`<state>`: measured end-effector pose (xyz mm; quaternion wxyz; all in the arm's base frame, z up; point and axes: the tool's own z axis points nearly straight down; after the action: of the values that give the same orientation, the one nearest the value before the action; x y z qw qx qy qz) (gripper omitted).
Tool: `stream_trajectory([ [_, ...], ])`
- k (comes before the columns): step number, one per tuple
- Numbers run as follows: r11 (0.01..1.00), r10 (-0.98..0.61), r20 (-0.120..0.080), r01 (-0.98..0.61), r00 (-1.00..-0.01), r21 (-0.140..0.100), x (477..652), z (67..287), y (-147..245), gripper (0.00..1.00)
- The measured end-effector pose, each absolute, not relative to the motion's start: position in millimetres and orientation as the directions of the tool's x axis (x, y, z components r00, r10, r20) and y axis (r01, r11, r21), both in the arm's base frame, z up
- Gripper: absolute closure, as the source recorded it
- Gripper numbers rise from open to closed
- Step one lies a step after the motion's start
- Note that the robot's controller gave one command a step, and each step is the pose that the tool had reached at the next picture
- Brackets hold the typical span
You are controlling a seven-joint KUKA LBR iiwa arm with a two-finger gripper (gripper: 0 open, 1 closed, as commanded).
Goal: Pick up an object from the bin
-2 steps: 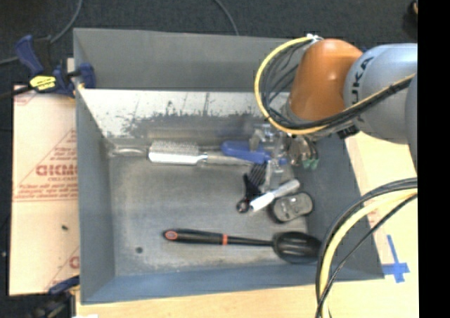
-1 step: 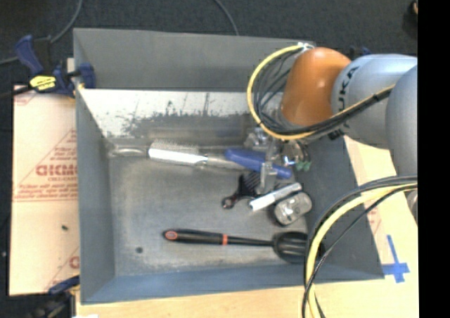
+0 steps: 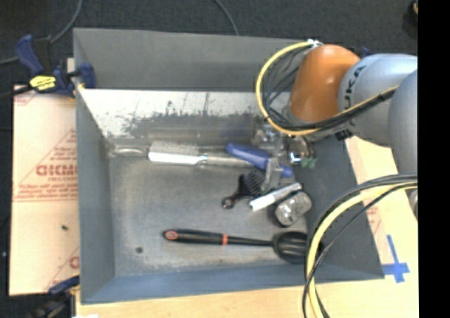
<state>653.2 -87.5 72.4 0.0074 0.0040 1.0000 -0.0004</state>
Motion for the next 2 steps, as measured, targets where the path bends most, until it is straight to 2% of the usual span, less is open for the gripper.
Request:
stream_trajectory([
  [1,0.998,-0.070,-0.020,-0.070,-0.997,-0.004,647.7,75,-69,0.00],
  [2,1.000,0.006,-0.027,0.006,-1.000,0.000,656.0,75,-88,1.00],
])
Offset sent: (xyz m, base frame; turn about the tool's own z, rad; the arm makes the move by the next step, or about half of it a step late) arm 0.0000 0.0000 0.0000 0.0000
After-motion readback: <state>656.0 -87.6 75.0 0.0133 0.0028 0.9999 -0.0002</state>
